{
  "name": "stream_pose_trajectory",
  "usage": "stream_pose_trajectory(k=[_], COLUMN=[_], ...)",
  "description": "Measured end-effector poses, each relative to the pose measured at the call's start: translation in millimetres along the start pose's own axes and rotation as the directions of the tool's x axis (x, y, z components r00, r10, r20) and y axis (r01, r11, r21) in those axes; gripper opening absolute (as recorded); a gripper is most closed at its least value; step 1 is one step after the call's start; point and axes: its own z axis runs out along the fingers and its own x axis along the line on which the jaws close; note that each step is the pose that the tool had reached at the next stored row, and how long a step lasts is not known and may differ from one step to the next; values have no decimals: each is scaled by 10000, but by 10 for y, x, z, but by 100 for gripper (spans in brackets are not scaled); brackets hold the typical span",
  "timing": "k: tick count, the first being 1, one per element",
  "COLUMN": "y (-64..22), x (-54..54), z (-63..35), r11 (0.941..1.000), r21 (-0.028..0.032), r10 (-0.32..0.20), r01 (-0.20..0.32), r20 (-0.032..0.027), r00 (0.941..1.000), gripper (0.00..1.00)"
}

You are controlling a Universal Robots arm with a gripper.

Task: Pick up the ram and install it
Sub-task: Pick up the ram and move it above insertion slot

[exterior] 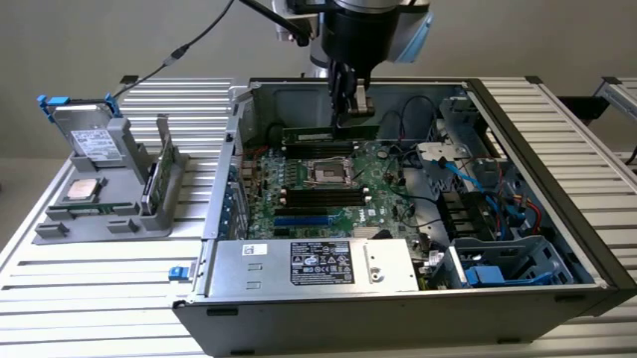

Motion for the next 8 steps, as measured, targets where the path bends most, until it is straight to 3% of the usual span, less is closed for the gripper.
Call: stream_pose_trajectory(k=[8], y=[-52], x=[-164], z=[102], r11=[10000], r21=[2], r10=[24], r01=[-24], r20=[0], r00=[10000], gripper=[14])
